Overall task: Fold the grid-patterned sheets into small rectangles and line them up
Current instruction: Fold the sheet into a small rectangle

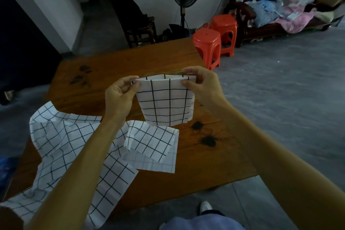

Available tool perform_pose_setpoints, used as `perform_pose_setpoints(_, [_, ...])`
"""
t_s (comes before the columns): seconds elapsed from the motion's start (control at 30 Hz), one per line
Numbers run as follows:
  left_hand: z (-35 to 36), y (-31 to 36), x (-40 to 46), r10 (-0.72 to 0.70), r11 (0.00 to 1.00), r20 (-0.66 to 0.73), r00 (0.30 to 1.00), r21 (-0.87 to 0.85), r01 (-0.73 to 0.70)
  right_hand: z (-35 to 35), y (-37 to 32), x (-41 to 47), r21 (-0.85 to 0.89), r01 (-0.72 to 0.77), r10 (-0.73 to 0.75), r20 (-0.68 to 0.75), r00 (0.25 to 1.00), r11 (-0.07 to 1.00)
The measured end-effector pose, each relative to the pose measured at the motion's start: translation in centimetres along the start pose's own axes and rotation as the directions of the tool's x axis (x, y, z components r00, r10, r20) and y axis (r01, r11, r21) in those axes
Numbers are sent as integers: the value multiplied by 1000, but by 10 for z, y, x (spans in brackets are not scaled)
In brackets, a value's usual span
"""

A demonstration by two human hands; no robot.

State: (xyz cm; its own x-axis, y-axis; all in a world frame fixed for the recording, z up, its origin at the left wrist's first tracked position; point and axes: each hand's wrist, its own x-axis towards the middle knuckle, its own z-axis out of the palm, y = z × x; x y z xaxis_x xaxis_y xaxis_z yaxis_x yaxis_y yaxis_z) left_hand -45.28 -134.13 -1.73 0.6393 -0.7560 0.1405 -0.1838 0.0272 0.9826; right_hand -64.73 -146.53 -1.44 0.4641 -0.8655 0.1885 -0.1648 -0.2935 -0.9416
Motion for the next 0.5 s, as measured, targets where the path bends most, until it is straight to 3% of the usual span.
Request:
perform_pose_setpoints(0.17, [1, 3, 0, 38, 997, 49, 998, 69, -41, -3, 0, 2, -18, 7, -8, -24, 1000, 1000])
perform_pose_setpoints(0.5, [0, 6, 2, 49, 997, 67, 997, 51, -52, -8, 0, 3, 59, -6, 8, -26, 1000, 998])
